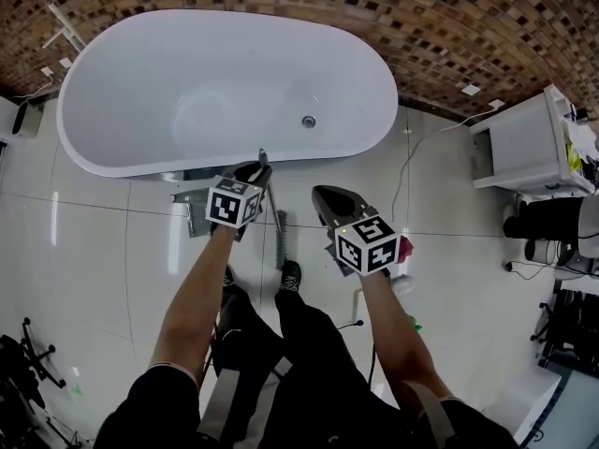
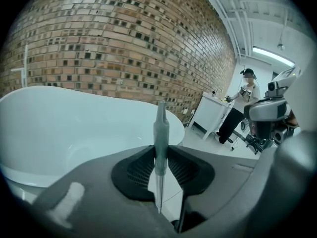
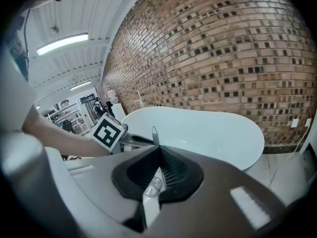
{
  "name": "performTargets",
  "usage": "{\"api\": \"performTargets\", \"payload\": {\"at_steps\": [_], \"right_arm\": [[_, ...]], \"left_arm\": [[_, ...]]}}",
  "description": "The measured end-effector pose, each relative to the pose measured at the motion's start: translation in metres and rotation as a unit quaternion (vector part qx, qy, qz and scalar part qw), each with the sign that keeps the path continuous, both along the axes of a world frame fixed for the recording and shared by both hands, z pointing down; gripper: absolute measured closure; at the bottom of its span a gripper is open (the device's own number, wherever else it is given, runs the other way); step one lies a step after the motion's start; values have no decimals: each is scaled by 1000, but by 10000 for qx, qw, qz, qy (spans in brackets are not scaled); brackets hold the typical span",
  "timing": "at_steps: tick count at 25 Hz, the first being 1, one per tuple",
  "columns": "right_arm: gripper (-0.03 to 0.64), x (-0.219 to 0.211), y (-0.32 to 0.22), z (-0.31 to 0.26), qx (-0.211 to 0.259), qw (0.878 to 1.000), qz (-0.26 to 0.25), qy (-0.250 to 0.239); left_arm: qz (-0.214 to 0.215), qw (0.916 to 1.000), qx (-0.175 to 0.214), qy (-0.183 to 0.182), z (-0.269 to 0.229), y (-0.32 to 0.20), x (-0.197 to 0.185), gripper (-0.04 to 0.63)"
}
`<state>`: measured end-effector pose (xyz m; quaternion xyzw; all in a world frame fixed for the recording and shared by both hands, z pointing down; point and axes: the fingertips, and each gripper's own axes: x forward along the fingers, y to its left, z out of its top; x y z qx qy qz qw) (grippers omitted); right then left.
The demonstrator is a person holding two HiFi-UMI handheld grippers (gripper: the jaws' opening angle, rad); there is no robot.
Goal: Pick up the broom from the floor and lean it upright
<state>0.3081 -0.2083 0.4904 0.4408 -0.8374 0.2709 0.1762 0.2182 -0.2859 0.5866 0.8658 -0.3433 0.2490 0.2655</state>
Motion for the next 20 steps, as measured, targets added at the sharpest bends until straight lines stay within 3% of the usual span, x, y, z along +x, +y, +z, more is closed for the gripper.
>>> {"api": "performTargets", "payload": {"at_steps": [10,20], "right_arm": [[614,-2,-21,14,-75,9997,-201,-64],[614,6,-30,22,-126,9998,-148,-103]], "left_arm": [[-226,9988,-41,-428,15,-47,-8,499],[-544,9971,-19,-523,31,-82,-7,497]]}}
